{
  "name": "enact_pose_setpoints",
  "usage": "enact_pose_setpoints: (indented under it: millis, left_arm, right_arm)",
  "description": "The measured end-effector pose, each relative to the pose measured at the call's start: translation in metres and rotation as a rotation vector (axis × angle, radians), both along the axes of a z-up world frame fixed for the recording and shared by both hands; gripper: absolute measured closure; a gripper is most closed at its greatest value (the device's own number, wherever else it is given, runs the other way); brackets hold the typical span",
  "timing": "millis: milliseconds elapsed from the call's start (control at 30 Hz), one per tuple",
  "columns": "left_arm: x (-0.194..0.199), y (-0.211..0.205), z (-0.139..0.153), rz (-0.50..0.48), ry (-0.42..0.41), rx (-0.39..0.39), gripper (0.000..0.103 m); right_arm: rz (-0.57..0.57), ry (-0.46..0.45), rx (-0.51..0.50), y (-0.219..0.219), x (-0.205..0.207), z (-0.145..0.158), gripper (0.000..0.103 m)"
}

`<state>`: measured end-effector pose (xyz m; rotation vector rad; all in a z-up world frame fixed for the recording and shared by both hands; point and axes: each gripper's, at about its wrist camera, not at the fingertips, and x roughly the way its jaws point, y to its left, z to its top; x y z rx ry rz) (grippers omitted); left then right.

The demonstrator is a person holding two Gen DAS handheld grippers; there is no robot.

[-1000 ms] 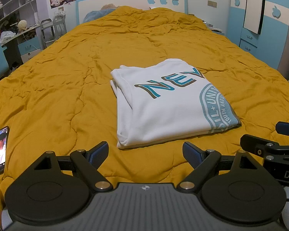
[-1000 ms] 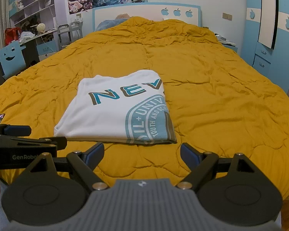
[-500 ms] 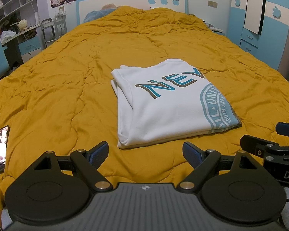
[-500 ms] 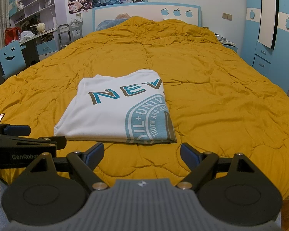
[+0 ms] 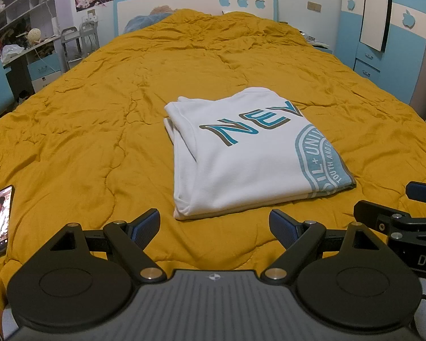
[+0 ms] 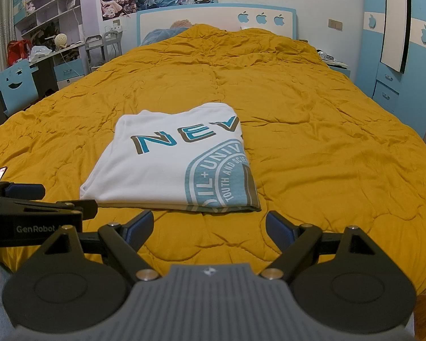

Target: Fold small clothes

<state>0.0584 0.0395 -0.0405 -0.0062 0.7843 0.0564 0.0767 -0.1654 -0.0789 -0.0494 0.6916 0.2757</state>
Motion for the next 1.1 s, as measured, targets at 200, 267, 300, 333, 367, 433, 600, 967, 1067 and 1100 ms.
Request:
enact_pose_setpoints:
  millis: [200, 267, 300, 333, 367, 433, 600, 967, 1067, 1100]
  left_arm:
    - [0.0, 0.0004, -0.0001, 0.0, 0.0, -0.001, 0.002]
    - [0.0, 0.0003, -0.0001, 0.0, 0.0, -0.001, 0.002]
    - [0.0, 0.0003, -0.0001, 0.0, 0.001, 0.0, 0.002]
    - [0.0, 0.0005, 0.0, 0.001, 0.001, 0.001, 0.002]
    - [0.0001, 0.0006, -0.0002, 0.0, 0.0, 0.0, 0.002]
    - [-0.0001, 0.0014, 0.0009, 0.004, 0.0, 0.001, 0.002]
    - [-0.0022, 0.0003, 0.004, 0.007, -0.01, 0.005, 0.002]
    - [-0.003, -0.0044, 0.0057, 0.0, -0.021, 0.003, 0.005]
    - [-0.0029, -0.0047, 0.0058, -0.001, -0.022, 0.003, 0.006]
    - [-0.0029, -0.005, 0.0062, -0.001, -0.023, 0.002, 0.006]
  right_arm:
    - [-0.001, -0.002, 0.0, 0.0001, 0.0001, -0.0002, 0.021]
    - [0.0, -0.002, -0.001, 0.0, 0.0003, -0.0004, 0.021]
    - [-0.001, -0.001, -0.001, 0.0001, 0.0002, -0.0002, 0.021]
    - [0.0, -0.001, -0.001, 0.0, 0.0004, -0.0005, 0.021]
    - [0.0, -0.001, 0.0, 0.0002, 0.0002, -0.0003, 0.021]
    - [-0.001, -0.001, -0.001, 0.0004, 0.0001, -0.0003, 0.021]
    - [0.0, -0.002, -0.001, 0.0003, 0.0004, -0.0002, 0.021]
    - [0.004, 0.002, -0.003, -0.0012, 0.0024, 0.0004, 0.021]
    - [0.005, 0.004, -0.004, -0.0021, 0.0029, 0.0009, 0.021]
    - [0.005, 0.003, -0.004, -0.002, 0.0028, 0.0009, 0.021]
